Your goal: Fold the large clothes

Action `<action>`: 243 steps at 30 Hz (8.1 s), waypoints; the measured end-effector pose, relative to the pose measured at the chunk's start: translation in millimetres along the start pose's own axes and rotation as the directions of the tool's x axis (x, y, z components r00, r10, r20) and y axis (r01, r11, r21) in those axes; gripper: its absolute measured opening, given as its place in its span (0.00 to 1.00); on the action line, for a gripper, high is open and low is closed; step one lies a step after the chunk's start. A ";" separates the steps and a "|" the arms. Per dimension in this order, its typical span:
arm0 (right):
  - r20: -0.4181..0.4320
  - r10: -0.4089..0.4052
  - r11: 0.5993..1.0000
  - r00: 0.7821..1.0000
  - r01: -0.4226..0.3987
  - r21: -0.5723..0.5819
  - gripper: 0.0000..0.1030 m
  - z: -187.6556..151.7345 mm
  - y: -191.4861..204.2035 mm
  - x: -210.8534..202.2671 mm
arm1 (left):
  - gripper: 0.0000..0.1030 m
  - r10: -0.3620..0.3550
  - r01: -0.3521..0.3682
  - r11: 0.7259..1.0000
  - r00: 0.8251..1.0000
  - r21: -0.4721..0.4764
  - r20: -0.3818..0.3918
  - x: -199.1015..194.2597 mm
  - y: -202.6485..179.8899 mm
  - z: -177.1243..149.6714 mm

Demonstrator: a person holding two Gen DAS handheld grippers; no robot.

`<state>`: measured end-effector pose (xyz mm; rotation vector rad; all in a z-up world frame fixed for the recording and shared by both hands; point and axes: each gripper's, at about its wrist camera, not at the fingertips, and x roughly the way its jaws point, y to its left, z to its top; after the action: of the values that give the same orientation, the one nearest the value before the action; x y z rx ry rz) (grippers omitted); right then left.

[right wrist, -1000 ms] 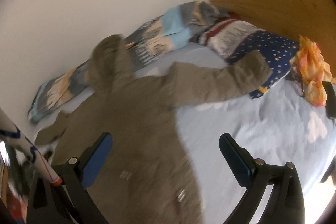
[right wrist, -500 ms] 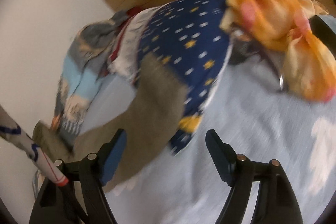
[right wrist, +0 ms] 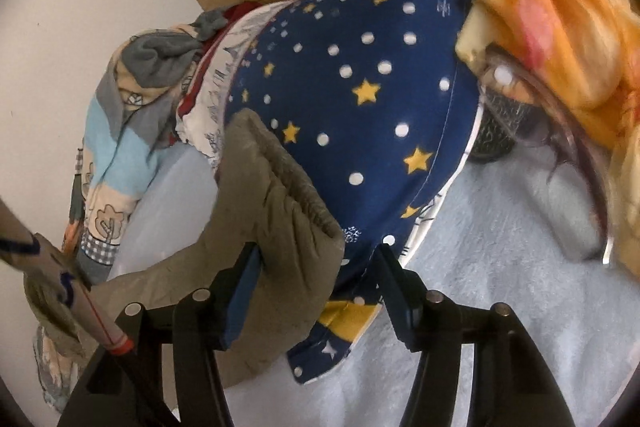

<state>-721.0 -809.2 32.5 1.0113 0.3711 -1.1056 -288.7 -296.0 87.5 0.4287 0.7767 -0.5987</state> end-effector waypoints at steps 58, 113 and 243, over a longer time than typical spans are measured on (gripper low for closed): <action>-0.607 0.284 0.663 0.742 -0.610 -0.435 0.58 -431.5 452.5 32.9 | 1.00 0.043 -0.026 0.953 0.998 -0.303 0.047 -36.5 145.5 -5.1; -0.327 0.157 0.628 0.932 -0.350 -0.695 0.84 -418.5 326.8 -120.4 | 1.00 0.060 -0.076 0.952 0.996 -0.296 -0.065 -7.2 153.1 -6.9; -0.153 0.214 0.768 0.965 -0.263 -0.584 0.57 -289.5 313.3 -46.7 | 0.65 -0.140 0.111 0.951 0.987 -0.290 -0.081 121.3 131.0 104.9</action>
<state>-406.9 -518.7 65.4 0.5079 0.5959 -0.6421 -81.8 -297.4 81.9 0.1448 0.9767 -0.5762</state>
